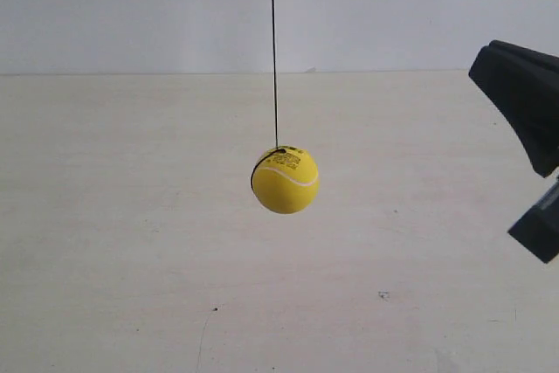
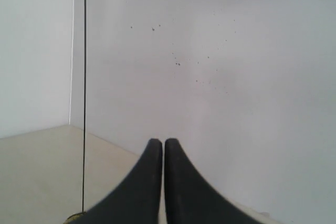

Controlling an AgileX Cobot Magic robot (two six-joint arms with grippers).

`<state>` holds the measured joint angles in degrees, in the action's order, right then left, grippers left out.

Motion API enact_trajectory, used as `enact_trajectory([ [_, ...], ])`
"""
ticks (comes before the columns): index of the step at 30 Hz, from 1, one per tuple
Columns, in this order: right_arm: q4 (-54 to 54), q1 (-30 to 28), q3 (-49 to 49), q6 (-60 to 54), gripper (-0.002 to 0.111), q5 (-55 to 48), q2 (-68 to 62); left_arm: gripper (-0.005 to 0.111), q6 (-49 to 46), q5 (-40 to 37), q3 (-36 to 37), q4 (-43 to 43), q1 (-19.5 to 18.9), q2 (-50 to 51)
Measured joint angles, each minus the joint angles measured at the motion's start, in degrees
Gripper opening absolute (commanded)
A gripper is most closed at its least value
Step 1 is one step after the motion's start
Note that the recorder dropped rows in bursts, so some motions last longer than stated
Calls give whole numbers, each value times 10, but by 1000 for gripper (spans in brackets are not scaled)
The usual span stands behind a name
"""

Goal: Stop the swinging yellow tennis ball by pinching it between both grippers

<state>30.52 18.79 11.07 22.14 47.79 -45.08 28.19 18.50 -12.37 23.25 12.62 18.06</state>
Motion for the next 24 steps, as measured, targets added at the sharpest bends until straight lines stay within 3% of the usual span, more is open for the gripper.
enact_trajectory([
  [11, -78, 0, -43, 6, 0, -17, 193, 5, 23, -75, -3, -1, 0, -146],
  [19, -123, 0, -43, 25, 0, -94, 374, 5, 26, -243, -72, -1, 0, -179],
  [24, -155, 0, -43, 27, 0, -129, 447, 5, 26, -291, -98, -11, 0, -181],
])
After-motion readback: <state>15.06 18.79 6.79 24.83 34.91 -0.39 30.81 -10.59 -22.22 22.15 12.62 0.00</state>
